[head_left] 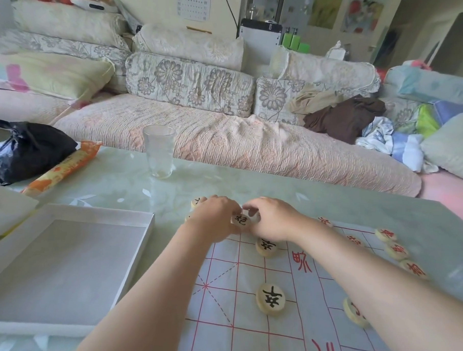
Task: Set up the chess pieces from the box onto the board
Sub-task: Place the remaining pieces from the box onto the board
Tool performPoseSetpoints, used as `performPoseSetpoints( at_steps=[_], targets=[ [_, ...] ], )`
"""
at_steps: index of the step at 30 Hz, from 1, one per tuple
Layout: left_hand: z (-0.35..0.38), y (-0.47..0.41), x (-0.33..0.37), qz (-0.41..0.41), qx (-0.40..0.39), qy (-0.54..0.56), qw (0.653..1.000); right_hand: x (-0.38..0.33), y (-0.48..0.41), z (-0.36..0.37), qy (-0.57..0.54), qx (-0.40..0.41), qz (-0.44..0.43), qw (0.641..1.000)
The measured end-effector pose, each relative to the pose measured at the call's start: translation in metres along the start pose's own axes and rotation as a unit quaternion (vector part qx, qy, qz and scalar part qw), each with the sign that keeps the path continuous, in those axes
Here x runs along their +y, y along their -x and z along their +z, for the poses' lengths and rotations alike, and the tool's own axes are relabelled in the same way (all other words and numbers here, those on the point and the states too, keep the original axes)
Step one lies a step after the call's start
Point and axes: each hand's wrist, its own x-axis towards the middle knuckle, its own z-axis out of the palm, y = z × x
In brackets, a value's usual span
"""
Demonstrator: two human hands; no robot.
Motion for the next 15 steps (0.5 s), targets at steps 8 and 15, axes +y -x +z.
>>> performPoseSetpoints(
  at_steps=[8, 15],
  targets=[
    [0.0002, 0.0034, -0.0034, -0.004, 0.020, 0.055, 0.998, -0.0011, 0.0051, 0.0022, -0.007, 0.019, 0.000, 1.000],
    [-0.0010, 0.0042, -0.0032, -0.002, 0.047, 0.094, 0.994, -0.0008, 0.0039, 0.0063, -0.052, 0.044, -0.018, 0.998]
  ],
)
